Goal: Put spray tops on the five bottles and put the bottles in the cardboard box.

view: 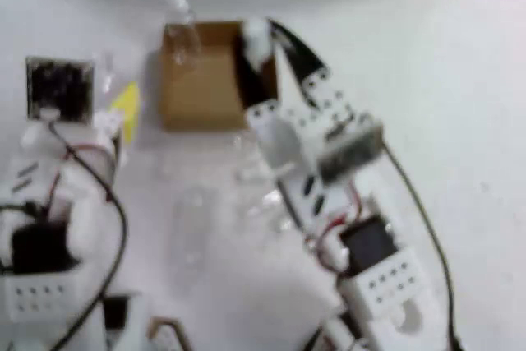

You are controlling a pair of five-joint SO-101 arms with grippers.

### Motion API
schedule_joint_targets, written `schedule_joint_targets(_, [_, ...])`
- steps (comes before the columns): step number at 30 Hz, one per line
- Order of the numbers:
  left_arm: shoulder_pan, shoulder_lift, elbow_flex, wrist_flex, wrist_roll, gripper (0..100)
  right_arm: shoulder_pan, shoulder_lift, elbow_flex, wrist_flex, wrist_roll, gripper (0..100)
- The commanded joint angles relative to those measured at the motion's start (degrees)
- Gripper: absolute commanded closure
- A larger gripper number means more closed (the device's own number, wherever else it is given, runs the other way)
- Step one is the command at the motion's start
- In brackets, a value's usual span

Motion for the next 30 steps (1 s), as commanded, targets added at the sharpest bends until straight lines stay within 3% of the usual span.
schedule_joint_targets(1, [1.45, -4.88, -0.44, -2.29, 0.79, 97, -9.8, -0.4, -9.32, -6.2, 6.77, 98.2])
schedule_joint_targets(6, [1.45, -12.62, 4.66, -4.04, 5.27, 97, -14.81, 4.18, -19.69, -6.11, 10.11, 98.2])
schedule_joint_targets(13, [1.8, -30.02, 22.24, -16.97, 13.19, 97, -14.81, 6.9, -23.03, 2.33, 8.53, 98.2])
schedule_joint_targets(17, [7.16, -37.14, 31.91, -22.24, 12.92, 97, -14.81, 6.73, -21.45, 2.42, 8.35, 98.2])
schedule_joint_targets(22, [15.16, -42.95, 38.51, -25.93, 12.92, 97, -14.81, 6.81, -21.54, 0.13, -2.02, 98.2])
schedule_joint_targets(30, [16.13, -44.09, 42.9, -26.29, 12.4, 97, -14.64, 7.34, -21.19, -2.24, -3.96, 98.2])
